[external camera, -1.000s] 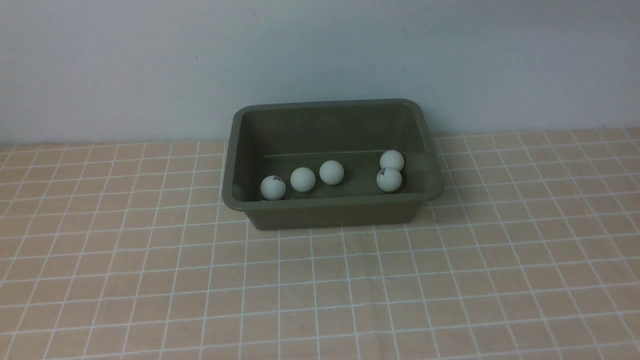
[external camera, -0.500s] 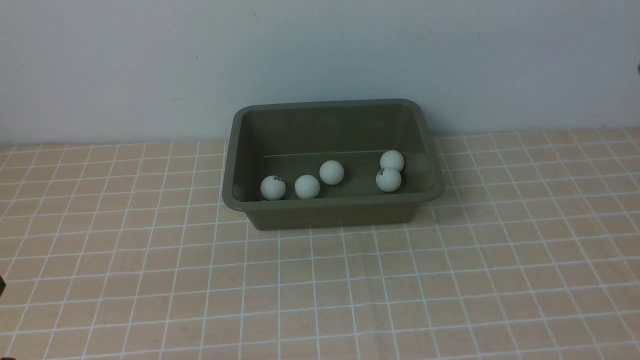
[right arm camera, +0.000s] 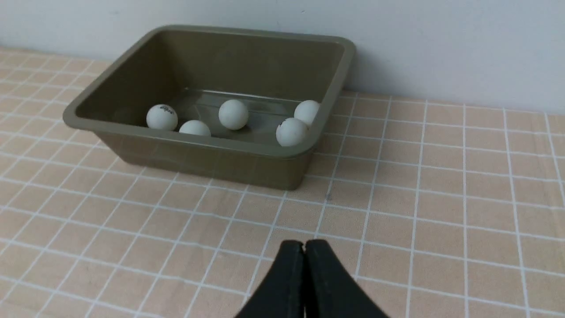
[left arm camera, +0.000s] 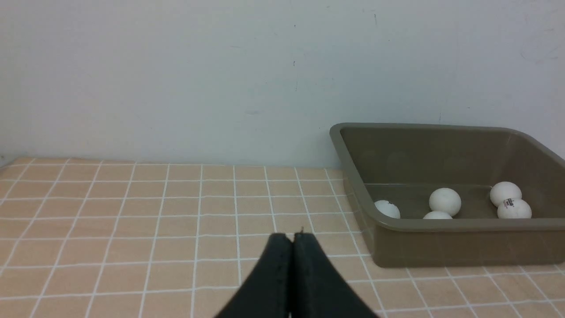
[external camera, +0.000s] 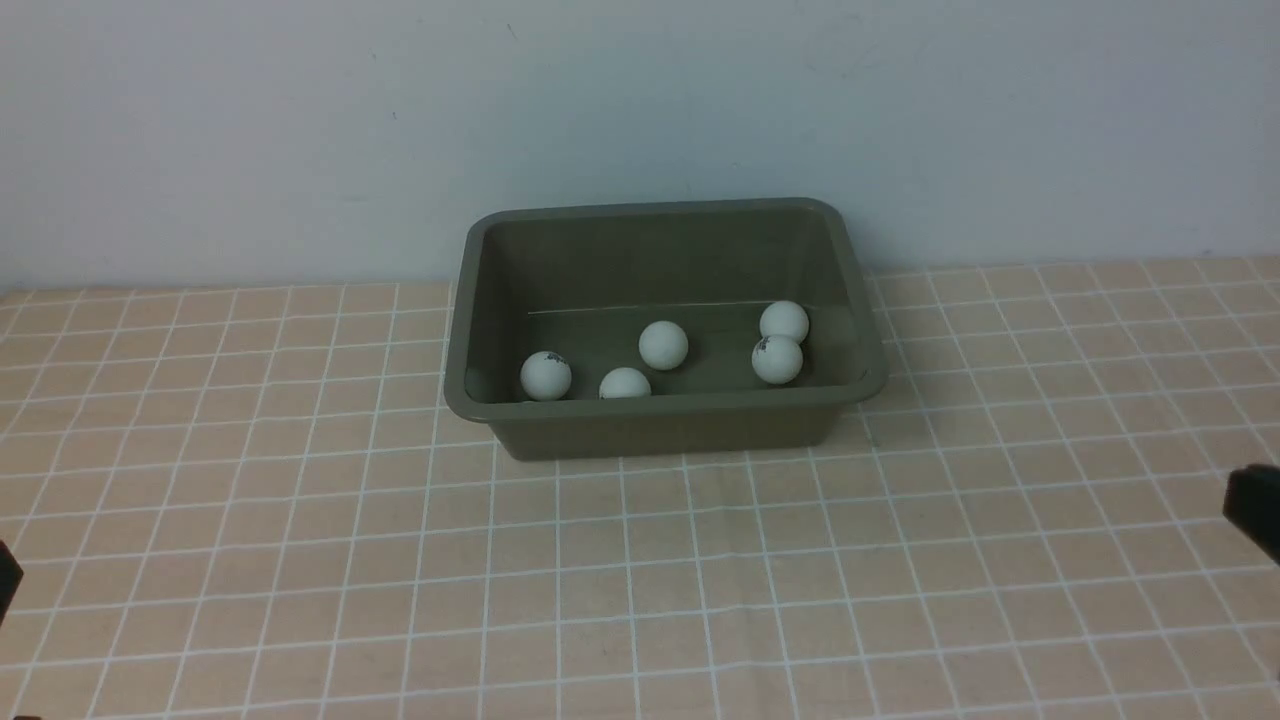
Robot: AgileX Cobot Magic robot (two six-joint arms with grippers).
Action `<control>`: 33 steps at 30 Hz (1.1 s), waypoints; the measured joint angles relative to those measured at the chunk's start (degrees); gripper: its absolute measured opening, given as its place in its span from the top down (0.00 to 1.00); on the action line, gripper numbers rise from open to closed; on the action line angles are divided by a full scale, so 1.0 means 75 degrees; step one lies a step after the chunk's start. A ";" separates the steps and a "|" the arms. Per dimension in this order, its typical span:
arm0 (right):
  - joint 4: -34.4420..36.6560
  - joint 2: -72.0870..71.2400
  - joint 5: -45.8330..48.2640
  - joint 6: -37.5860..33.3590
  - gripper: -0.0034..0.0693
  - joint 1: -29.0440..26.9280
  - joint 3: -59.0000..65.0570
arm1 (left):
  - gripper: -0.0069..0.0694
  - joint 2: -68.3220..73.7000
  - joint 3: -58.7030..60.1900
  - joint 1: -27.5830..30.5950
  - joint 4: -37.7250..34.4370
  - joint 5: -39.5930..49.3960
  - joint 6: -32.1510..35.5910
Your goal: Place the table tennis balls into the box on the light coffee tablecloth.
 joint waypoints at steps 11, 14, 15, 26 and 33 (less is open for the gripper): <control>0.0535 -0.0162 -0.0495 -0.0369 0.98 0.0000 0.0284 | 1.00 0.0000 0.0000 0.0000 0.0000 0.0007 0.0000; 0.0535 -0.0162 -0.0399 -0.0369 0.98 0.0000 0.0284 | 1.00 0.0000 0.0006 0.0000 0.0000 0.0007 0.0000; 0.0535 -0.0162 -0.0355 -0.0369 0.98 0.0000 0.0284 | 1.00 0.0000 0.0006 0.0000 0.0000 0.0007 0.0000; -0.0111 -0.0170 -0.0087 -0.0683 0.98 0.0000 0.0284 | 1.00 0.0000 0.0006 0.0000 0.0000 0.0007 0.0000; -0.1165 -0.1606 -0.0624 -0.0899 0.98 -0.0360 0.1406 | 1.00 0.0000 0.0006 0.0000 0.0000 0.0007 0.0000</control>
